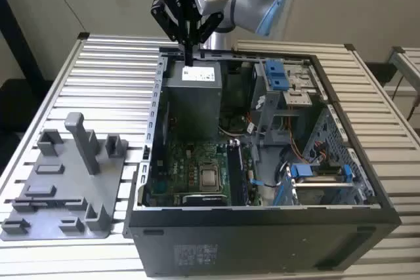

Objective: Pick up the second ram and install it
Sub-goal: 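Reach for the second ram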

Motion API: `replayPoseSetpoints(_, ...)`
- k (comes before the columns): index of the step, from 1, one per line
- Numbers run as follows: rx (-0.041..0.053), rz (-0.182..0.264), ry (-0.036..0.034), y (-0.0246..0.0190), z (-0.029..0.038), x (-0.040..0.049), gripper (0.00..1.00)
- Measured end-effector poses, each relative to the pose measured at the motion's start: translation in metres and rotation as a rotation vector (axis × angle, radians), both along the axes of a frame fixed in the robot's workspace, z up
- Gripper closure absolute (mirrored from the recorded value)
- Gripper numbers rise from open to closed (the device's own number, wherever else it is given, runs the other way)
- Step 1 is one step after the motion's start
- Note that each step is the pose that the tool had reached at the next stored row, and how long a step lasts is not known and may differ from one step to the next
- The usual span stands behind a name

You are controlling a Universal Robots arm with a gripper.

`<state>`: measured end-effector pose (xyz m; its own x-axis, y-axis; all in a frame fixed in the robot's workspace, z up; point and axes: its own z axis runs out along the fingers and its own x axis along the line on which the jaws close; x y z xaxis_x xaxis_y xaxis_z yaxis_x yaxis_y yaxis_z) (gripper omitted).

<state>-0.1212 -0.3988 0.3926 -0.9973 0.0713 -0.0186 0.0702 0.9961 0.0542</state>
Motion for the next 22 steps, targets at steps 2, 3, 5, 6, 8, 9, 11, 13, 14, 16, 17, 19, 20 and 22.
replayPoseSetpoints(2,0.0004,0.0,0.0,0.0,0.0,0.0,0.89)
replayPoseSetpoints(3,0.0005,0.0,0.0,0.0,0.0,0.0,0.89)
replayPoseSetpoints(5,0.0009,0.0,0.0,0.0,0.0,0.0,0.89)
replayPoseSetpoints(6,0.001,0.0,0.0,0.0,0.0,0.0,0.89)
replayPoseSetpoints(8,0.0014,0.0,0.0,0.0,0.0,0.0,0.89)
replayPoseSetpoints(9,0.0016,0.0,0.0,0.0,0.0,0.0,0.89)
replayPoseSetpoints(11,0.002,0.0,0.0,0.0,0.0,0.0,0.89)
replayPoseSetpoints(13,0.0023,0.0,0.0,0.0,0.0,0.0,0.89)
replayPoseSetpoints(14,0.0025,0.0,-0.0001,0.0,0.0,-0.0002,0.89)
replayPoseSetpoints(16,0.0024,0.0,-0.0017,-0.0001,0.0001,-0.0041,0.89)
replayPoseSetpoints(17,0.0025,0.0,-0.0044,0.0,0.0,-0.0083,0.89)
replayPoseSetpoints(19,0.0024,0.0,-0.0118,0.0,0.0,-0.017,0.89)
replayPoseSetpoints(20,0.0024,0.0,-0.0157,0.0,0.0,-0.0211,0.89)
replayPoseSetpoints(22,0.0023,0.0,-0.0232,0.0,0.0,-0.0285,0.89)
